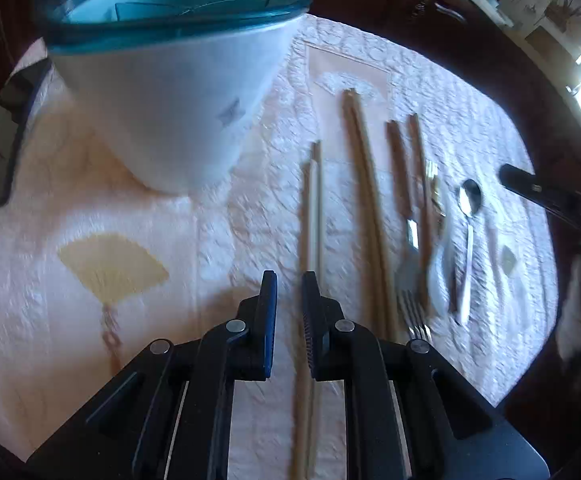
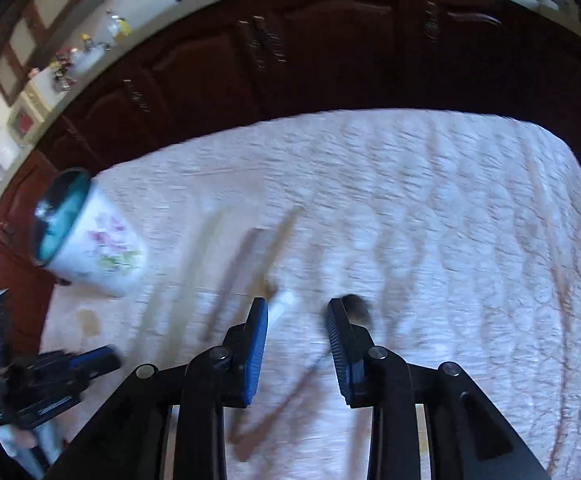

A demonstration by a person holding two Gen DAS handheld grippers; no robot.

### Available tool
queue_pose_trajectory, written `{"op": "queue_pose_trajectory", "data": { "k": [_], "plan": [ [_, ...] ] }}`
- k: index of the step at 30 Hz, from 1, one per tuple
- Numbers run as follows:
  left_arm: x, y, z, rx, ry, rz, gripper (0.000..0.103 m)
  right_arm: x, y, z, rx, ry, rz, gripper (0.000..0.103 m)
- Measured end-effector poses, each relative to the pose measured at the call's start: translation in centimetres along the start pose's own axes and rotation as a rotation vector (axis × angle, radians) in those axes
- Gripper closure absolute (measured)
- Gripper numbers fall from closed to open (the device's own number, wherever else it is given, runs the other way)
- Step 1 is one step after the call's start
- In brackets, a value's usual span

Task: Organize utensils
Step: 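Lower the left tool onto a wooden chopstick and close it while the right tool grasps another, then lift the chopsticks with both tools and carry them over the floral cup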

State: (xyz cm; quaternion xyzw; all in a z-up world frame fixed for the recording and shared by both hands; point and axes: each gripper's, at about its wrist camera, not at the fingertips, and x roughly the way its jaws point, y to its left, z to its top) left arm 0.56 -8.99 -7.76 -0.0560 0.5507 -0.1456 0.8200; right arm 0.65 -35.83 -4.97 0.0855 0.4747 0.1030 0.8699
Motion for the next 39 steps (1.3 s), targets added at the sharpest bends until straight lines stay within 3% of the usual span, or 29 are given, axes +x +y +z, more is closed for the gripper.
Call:
{"op": "queue_pose_trajectory", "data": {
  "k": [6, 8, 17, 21, 32, 39],
  "plan": [
    [0.6, -0.6, 0.6, 0.008, -0.011, -0.037, 0.092, 0.9, 3.6, 0.2, -0.025, 0.027, 0.073, 0.072],
    [1.2, -1.1, 0.8, 0.031, -0.012, 0.01, 0.092, 1.3, 4.5, -0.3, -0.032, 0.034, 0.083, 0.072],
    [2.0, -1.9, 1.7, 0.032, -0.031, 0.047, 0.092, 2.8, 6.2, -0.6, -0.028, 0.067, 0.13, 0.071],
    [2.2, -0.8, 1.3, 0.019, -0.02, 0.053, 0.086, 3.1, 6.8, -0.7, -0.035, 0.072, 0.138, 0.071],
    [0.0, 1.9, -0.5, -0.008, -0.026, 0.101, 0.094, 7.5, 10.5, 0.1, -0.056, 0.158, 0.242, 0.073],
    [-0.7, 3.9, -0.7, -0.067, -0.026, 0.07, 0.092, 13.8, 12.0, 1.2, -0.03, 0.279, 0.158, 0.075]
  ]
}}
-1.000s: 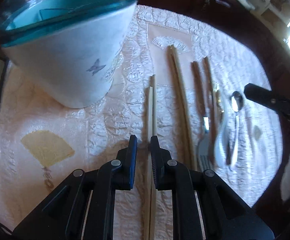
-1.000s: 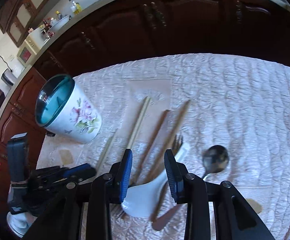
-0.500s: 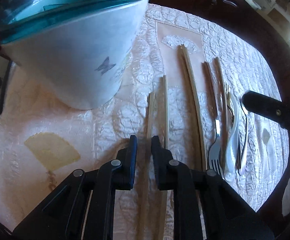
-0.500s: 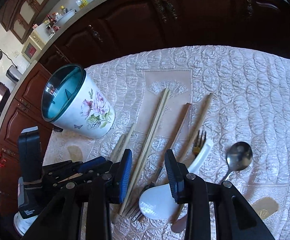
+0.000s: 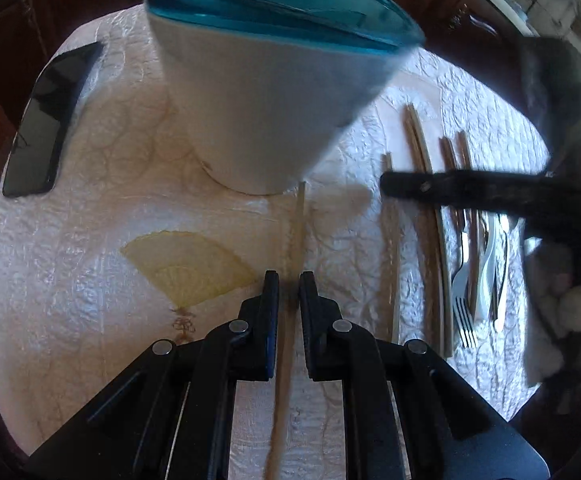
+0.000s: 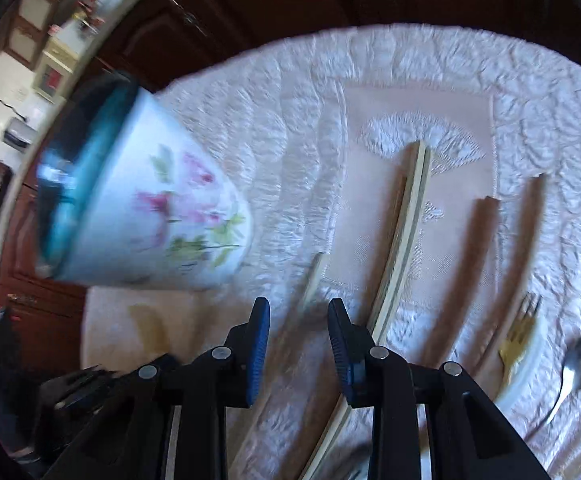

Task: Organize utensils
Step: 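Lift the chopsticks with both tools and carry them over the floral cup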

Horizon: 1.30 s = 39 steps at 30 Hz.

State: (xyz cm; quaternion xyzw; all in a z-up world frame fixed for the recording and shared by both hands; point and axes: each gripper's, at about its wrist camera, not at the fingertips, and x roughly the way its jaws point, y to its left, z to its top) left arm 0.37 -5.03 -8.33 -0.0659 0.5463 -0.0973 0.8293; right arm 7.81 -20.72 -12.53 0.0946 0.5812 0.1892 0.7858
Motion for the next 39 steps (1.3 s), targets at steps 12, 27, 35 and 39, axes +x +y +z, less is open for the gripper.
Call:
{"op": "queue_pose_trajectory", "data": {
  "k": [12, 27, 35, 39],
  "plan": [
    [1.8, -0.6, 1.6, 0.06, 0.006, 0.003, 0.098, -1.6, 0.0, -0.6, -0.023, -0.054, 0.021, 0.096],
    [-12.7, 3.0, 0.1, 0.012, -0.184, -0.217, 0.099, -13.9, 2.7, -2.1, -0.121, -0.302, 0.126, 0.098],
    [-19.7, 3.4, 1.5, 0.026, -0.317, -0.245, 0.099, -19.9, 4.0, -0.7, -0.165, -0.4, 0.148, 0.098],
    [-22.5, 3.4, 3.6, 0.037, -0.363, -0.252, 0.099, -22.8, 5.4, 0.7, -0.193, -0.461, 0.153, 0.098]
  ]
}}
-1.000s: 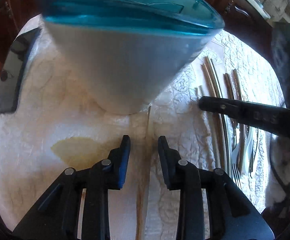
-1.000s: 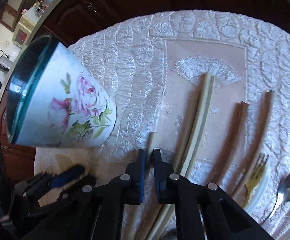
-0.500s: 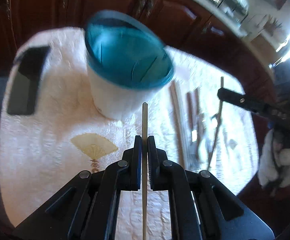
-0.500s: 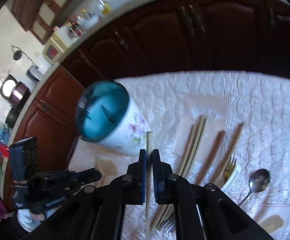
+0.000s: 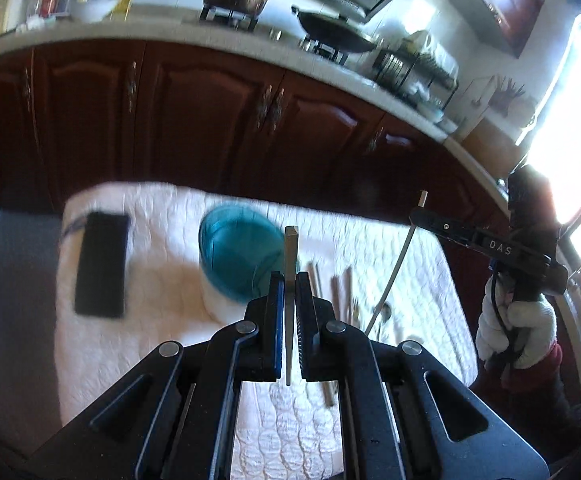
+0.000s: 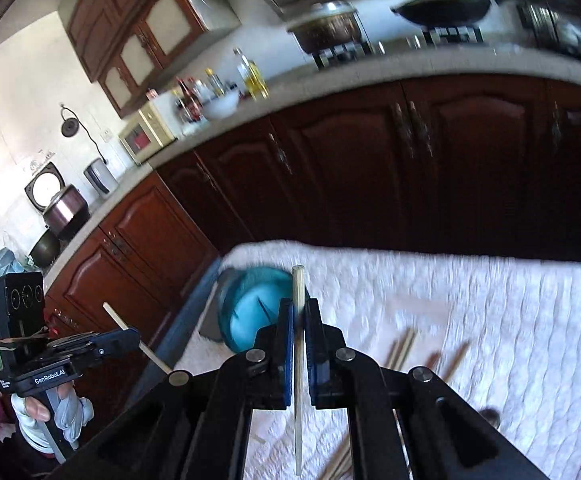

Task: Organize utensils
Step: 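Lift the chopsticks with both tools and carry them over the floral cup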

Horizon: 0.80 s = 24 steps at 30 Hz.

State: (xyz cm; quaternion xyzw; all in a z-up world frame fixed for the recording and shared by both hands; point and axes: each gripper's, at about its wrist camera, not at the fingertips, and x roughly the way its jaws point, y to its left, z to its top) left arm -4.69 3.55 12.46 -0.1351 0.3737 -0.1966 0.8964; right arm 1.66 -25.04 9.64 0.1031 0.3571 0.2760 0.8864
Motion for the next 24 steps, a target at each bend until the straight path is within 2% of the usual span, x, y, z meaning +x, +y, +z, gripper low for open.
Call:
{"op": "queue_pose_trajectory", "data": {
  "k": [7, 11, 14, 19, 24],
  "plan": [
    [-1.5, -0.3, 4.2, 0.032, -0.095, 0.045, 0.099, -1.8, 2.5, 5.6, -0.033, -0.119, -0.003, 0.098],
    [-1.1, -0.1, 6.3, 0.042, -0.135, 0.081, 0.099, -1.0, 3.7, 8.5, -0.039, -0.173, 0.005, 0.098],
    [-0.3, 0.2, 7.4, 0.069, -0.163, 0.139, 0.099, 0.2, 4.9, 10.2, -0.059, -0.212, -0.011, 0.098],
    [2.5, 1.1, 7.6, 0.083, -0.145, 0.202, 0.099, 3.7, 5.7, 11.5, -0.088, -0.242, -0.057, 0.098],
    [6.0, 2.5, 6.4, 0.066, -0.094, 0.233, 0.099, 8.6, 5.3, 10.6, -0.096, -0.203, -0.083, 0.098]
  ]
}}
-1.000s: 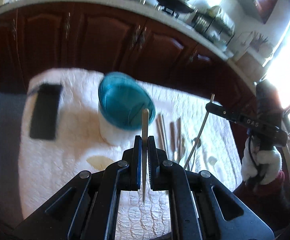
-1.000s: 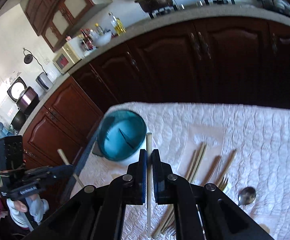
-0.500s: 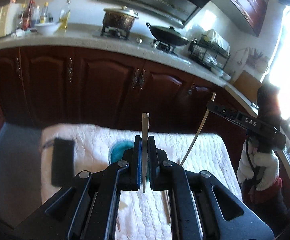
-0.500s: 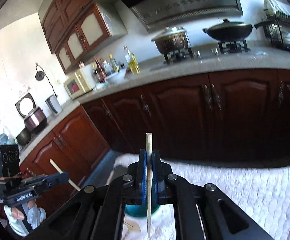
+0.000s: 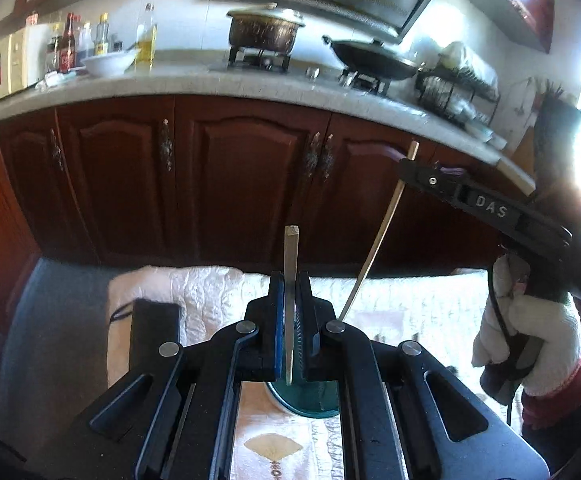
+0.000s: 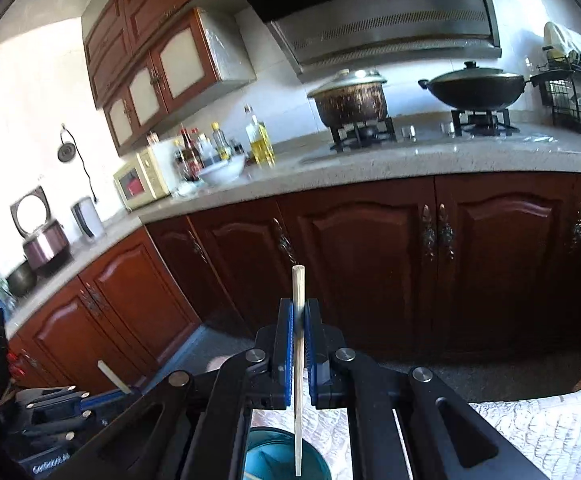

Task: Organize utensils
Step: 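Lift the chopsticks with both tools and carry them over the floral cup, then lower the chopsticks into the floral cup and open both tools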

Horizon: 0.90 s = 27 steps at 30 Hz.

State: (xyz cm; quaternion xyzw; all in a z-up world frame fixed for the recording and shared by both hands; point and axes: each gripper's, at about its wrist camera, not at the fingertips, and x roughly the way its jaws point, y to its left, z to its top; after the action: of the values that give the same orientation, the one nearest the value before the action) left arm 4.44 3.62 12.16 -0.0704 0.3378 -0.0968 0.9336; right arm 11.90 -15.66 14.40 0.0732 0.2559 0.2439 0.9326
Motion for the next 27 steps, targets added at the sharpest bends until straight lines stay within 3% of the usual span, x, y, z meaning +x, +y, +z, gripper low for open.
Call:
{"op": "queue_pose_trajectory", "data": {
  "k": [7, 14, 16, 19, 27],
  "plan": [
    [3.2, 0.5, -1.6, -0.034, 0.062, 0.002, 0.099, 4.8, -1.5, -4.0, 0.025, 0.124, 0.015, 0.098],
    [3.9, 0.3, -2.0, -0.065, 0.076, 0.011, 0.098, 6.2, -2.4, -5.7, 0.037, 0.171, 0.039, 0.098],
    [3.8, 0.3, -2.1, -0.072, 0.074, 0.013, 0.093, 6.3, -2.7, -5.8, 0.049, 0.182, 0.04, 0.096],
    [3.5, 0.3, -2.3, -0.084, 0.072, 0.006, 0.084, 6.1, -2.9, -6.0, 0.059, 0.201, 0.052, 0.079],
    [2.8, -0.4, -3.5, -0.081, 0.066, 0.011, 0.077, 4.6, -3.0, -7.6, 0.049, 0.221, 0.059, 0.077]
  ]
}}
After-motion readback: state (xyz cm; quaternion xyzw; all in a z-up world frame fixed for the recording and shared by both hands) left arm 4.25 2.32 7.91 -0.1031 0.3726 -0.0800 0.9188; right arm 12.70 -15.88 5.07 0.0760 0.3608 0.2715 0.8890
